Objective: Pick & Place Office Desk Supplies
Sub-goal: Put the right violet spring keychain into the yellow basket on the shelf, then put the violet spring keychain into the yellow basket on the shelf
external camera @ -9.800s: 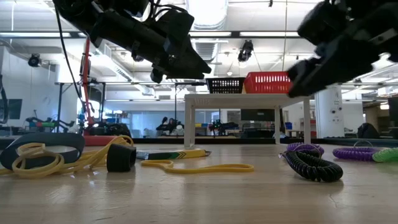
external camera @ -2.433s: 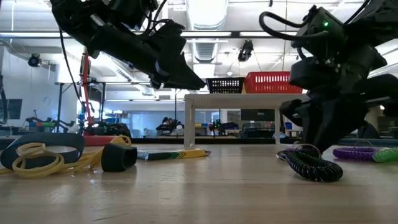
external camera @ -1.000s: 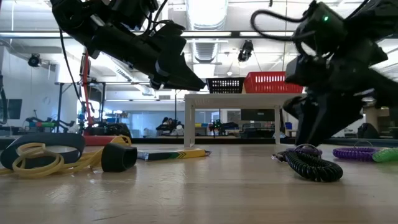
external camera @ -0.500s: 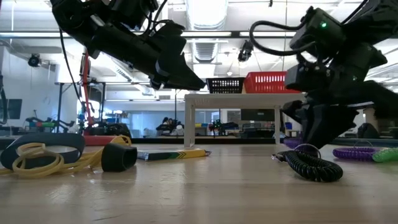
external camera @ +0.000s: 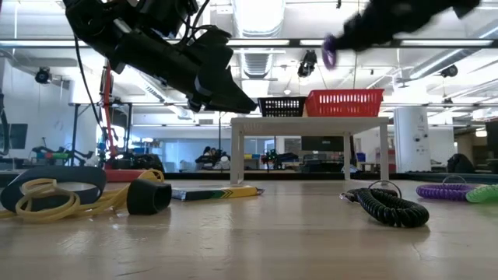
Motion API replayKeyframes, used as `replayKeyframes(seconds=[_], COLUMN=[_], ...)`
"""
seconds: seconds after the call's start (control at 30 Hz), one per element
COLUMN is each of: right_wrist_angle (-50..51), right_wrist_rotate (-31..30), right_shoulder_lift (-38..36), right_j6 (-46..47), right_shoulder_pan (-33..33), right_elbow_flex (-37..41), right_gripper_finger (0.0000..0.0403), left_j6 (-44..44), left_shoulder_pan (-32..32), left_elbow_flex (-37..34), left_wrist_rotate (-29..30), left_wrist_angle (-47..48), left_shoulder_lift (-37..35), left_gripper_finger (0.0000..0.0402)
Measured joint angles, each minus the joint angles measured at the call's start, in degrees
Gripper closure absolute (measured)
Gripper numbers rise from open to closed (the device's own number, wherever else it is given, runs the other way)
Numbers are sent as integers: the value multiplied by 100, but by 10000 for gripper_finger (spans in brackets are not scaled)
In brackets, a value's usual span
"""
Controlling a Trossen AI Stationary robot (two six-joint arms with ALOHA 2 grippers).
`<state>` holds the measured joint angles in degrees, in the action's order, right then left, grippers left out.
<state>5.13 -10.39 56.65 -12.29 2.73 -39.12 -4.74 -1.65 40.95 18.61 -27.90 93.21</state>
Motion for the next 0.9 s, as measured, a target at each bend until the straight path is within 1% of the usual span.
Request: replayKeyframes(seconds=[0.07,0.13,0.23,0.33,0.47,0.57,0.67,0.77,0.9], right_wrist_angle=[132,347,896,1517,2169,2536,2778,3025,3684], right_wrist_rotate=[-302,-168,607,1363,2109,2536,2592,2566,2651], right_shoulder_lift=[-34,60,394,906,1661,2179,2580,2851,2961], right_j6=[-465,-698,-651,-465,-309,-290,-291,-277,-311], right_shoulder_pan=[-471,-1109,-2319,-3497,-4697,-5264,-5599,-5782,-5785], right_elbow_flex=[-379,-773,-1427,-2016,-2616,-2961,-3213,-3468,-3846], right_gripper_finger=[375,375,374,374,366,345,312,278,243], left_j6=[2,26,40,40,40,40,40,33,20], left_shoulder_pan=[0,0,10,17,22,24,24,24,26], left_elbow_flex=[0,0,0,0,0,0,0,0,0], left_wrist_rotate=[0,0,1,0,0,0,0,2,0], left_wrist_angle=[-4,-7,-7,-7,-7,-5,10,58,133], left_shoulder_lift=[0,0,0,0,0,0,0,0,2], left_gripper_finger=[275,275,275,275,275,275,275,275,275])
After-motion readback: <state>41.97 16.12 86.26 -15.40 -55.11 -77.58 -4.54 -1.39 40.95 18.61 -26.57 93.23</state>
